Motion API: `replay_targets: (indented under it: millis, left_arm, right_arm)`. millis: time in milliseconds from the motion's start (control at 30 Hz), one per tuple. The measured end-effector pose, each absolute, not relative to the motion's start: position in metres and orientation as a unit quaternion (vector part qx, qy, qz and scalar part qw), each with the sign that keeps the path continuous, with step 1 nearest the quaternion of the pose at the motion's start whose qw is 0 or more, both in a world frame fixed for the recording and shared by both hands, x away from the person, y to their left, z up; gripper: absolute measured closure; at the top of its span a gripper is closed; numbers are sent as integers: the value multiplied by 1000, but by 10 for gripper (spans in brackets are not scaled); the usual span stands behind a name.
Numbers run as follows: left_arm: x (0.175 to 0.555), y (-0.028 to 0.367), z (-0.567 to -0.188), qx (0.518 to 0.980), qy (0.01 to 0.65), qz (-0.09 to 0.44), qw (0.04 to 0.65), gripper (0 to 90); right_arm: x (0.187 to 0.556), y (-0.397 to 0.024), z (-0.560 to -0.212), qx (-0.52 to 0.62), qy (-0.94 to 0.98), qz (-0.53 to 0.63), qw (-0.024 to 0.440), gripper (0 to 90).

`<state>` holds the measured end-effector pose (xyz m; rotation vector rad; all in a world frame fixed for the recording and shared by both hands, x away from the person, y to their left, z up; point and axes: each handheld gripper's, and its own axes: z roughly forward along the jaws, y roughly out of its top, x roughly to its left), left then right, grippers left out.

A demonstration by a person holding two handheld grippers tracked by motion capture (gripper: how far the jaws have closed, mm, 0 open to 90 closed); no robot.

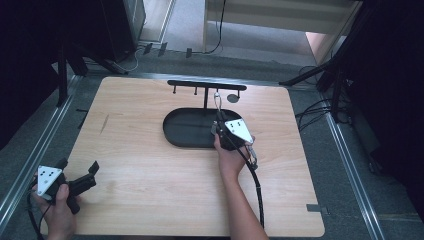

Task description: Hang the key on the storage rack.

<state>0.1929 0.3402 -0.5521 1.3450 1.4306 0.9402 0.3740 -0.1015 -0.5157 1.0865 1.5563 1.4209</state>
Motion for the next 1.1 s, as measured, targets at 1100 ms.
replay_targets:
  millis: [1100]
  left_arm:
    - [193, 339, -552, 551, 579, 387, 459, 0]
  right_arm:
    - [321, -159, -510, 410, 620, 552, 377, 492]
